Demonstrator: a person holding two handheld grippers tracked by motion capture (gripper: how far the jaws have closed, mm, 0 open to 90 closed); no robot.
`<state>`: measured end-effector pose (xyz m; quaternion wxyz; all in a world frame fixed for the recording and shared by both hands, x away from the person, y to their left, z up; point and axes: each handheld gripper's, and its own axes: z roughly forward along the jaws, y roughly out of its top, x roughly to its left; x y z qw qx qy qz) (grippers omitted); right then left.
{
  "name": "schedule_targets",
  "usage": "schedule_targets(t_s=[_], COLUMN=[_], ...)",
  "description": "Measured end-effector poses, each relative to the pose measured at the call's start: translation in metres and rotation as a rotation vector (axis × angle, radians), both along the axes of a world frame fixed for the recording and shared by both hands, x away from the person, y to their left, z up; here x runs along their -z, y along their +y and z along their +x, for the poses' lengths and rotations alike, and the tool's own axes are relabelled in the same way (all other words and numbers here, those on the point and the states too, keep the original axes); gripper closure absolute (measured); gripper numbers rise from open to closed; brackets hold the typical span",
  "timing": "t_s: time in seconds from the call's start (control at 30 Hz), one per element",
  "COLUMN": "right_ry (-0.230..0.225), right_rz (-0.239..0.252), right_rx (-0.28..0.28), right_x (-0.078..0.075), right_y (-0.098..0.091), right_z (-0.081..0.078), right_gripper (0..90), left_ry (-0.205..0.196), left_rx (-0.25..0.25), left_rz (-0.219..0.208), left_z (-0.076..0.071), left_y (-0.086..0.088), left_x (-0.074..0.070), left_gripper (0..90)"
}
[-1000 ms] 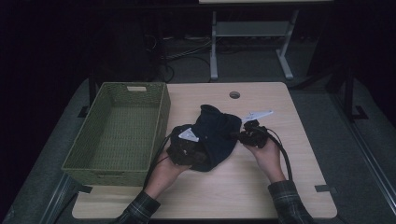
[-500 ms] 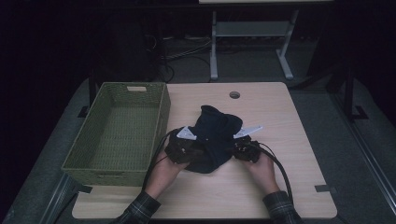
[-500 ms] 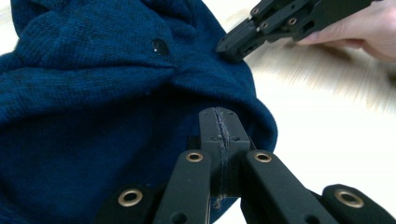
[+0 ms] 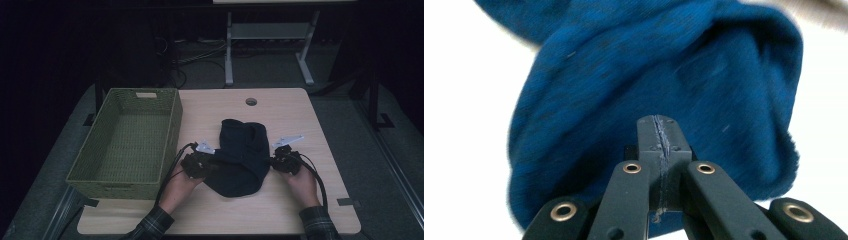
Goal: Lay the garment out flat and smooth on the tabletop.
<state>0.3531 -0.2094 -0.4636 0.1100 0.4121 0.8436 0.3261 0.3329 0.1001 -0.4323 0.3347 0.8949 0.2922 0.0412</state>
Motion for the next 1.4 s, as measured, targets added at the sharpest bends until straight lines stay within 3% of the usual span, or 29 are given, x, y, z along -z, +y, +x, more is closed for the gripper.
schedule_targets(t_s=[0.1,0.2,0.3,0.63,0.8,0.97,1.0,1.17,1.23,1.33,1.4], right_ry=[-0.009,-0.019,-0.043,-0.072,-0.088,-0.080,-0.081,-0.101,-0.094,-0.076,-0.066], right_rz=[-0.009,-0.015,0.002,0.092,0.096,0.103,0.105,0.098,0.104,0.076,0.068], right_rx=[0.027,0.054,0.055,-0.007,-0.066,-0.099,-0.101,-0.079,-0.064,-0.041,-0.037], right_x=[0.000,0.000,-0.004,-0.023,-0.028,-0.026,-0.027,-0.030,-0.028,-0.021,-0.018], right_y=[-0.010,-0.017,-0.017,-0.012,-0.005,-0.001,-0.001,-0.008,-0.011,-0.012,-0.012], right_z=[0.000,0.001,-0.003,-0.038,-0.062,-0.078,-0.080,-0.070,-0.060,-0.046,-0.037], right_gripper=[90.0,89.9,89.8,89.8,89.8,89.8,89.8,89.8,89.8,89.9,89.8], left_ry=[0.011,0.028,0.038,0.076,0.092,0.107,0.096,0.022,-0.006,-0.040,-0.038], left_rx=[0.013,0.037,0.052,0.079,0.115,0.159,0.152,0.109,0.076,0.016,-0.013], left_rz=[0.017,0.060,0.079,0.058,0.050,0.014,-0.018,-0.075,-0.079,-0.078,-0.088], left_z=[-0.001,-0.001,-0.003,-0.021,-0.039,-0.052,-0.052,-0.039,-0.028,-0.006,0.009], left_y=[-0.006,-0.013,-0.017,-0.018,-0.025,-0.028,-0.028,-0.019,-0.016,-0.012,-0.013], left_x=[0.006,0.015,0.020,0.021,0.021,0.016,0.011,-0.012,-0.018,-0.021,-0.018], left_gripper=[89.7,89.7,89.8,89.8,89.4,88.1,88.0,88.6,88.9,89.5,89.5])
